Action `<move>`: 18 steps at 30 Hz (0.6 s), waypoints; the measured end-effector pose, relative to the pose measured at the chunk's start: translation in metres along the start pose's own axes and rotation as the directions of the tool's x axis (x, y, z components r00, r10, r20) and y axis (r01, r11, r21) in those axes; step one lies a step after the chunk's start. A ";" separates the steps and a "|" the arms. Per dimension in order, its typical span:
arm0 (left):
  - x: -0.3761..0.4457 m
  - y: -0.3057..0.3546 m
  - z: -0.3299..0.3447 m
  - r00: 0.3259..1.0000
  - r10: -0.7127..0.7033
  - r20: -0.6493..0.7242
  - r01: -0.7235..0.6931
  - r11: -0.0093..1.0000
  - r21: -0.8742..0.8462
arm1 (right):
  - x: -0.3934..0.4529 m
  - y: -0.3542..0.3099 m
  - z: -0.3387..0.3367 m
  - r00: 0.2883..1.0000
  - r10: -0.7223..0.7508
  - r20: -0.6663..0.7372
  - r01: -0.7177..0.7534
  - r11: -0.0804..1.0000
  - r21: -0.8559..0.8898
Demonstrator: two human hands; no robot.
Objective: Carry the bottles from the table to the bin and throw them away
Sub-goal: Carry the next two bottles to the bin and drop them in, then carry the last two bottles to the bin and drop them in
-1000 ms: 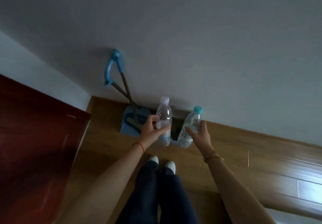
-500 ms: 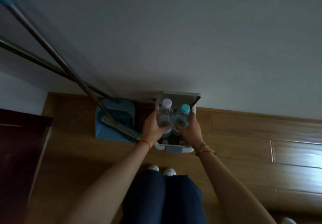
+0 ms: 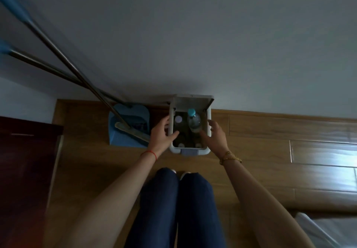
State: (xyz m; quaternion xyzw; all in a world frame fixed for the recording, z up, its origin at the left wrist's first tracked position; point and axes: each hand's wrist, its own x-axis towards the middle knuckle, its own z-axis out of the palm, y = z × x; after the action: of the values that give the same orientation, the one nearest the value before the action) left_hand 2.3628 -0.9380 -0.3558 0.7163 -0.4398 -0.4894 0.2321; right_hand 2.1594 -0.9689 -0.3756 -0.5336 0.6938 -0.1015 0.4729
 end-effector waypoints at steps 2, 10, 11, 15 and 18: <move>-0.036 0.026 -0.029 0.998 -0.057 0.013 0.056 0.998 0.034 | -0.043 -0.018 -0.030 1.000 -0.001 -0.025 0.001 1.000 -0.016; -0.213 0.126 -0.125 0.976 -0.182 0.123 0.173 0.982 0.080 | -0.258 -0.078 -0.130 0.996 0.080 -0.028 -0.077 0.995 0.070; -0.229 0.129 -0.130 0.968 -0.202 0.149 0.189 0.977 0.096 | -0.281 -0.079 -0.136 0.994 0.104 -0.030 -0.101 0.991 0.086; -0.272 0.121 -0.140 0.931 -0.304 0.204 0.269 0.946 0.183 | -0.353 -0.062 -0.142 0.974 0.217 -0.056 -0.209 0.969 0.132; -0.282 0.111 -0.137 0.904 -0.370 0.216 0.331 0.923 0.198 | -0.388 -0.035 -0.136 0.947 0.312 -0.080 -0.294 0.938 0.183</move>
State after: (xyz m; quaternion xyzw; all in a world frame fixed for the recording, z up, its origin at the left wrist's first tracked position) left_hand 2.4048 -0.7660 -0.0748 0.7325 -0.3663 -0.5733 0.0260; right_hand 2.0713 -0.7085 -0.0678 -0.3719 0.7811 -0.1142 0.4883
